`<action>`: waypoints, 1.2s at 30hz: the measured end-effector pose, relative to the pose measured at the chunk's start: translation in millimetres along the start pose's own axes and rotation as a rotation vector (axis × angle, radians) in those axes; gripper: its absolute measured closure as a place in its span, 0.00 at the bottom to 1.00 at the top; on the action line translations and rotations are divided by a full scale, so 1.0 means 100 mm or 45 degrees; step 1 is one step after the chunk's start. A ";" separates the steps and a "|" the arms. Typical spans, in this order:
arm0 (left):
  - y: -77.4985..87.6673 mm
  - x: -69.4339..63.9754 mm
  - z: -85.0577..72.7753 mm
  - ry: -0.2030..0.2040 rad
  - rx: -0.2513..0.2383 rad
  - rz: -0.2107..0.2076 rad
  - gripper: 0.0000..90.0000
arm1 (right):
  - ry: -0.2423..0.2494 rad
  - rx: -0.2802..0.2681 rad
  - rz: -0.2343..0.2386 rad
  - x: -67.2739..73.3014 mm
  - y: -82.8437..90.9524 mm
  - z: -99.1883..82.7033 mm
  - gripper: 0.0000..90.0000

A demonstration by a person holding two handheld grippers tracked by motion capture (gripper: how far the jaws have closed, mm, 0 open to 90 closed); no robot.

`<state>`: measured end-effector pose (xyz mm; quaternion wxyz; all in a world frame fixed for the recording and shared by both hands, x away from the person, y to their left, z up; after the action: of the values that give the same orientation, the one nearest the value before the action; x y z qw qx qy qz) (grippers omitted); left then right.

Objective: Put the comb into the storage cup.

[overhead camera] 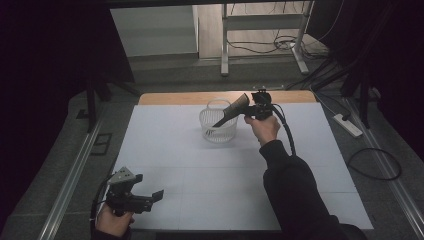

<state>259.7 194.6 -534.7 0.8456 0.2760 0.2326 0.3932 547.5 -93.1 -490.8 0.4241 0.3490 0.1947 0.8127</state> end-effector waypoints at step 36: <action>0.02 0.02 0.01 -0.040 -0.026 0.044 0.00 | 0.171 0.047 -0.120 -0.03 0.05 -0.09 0.20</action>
<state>260.2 196.7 -532.6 0.8450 0.2775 0.2104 0.4057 539.4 -98.6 -494.6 0.4414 0.2917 0.2538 0.8097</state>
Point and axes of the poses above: each handheld gripper's, and its own axes: y roughly backward along the jaws, z roughly out of its top, x roughly to its left, the point moved 9 cm from there along -y, roughly forward along the jaws, and after that the axes turned 4 degrees about -y, right-handed, at the moved point
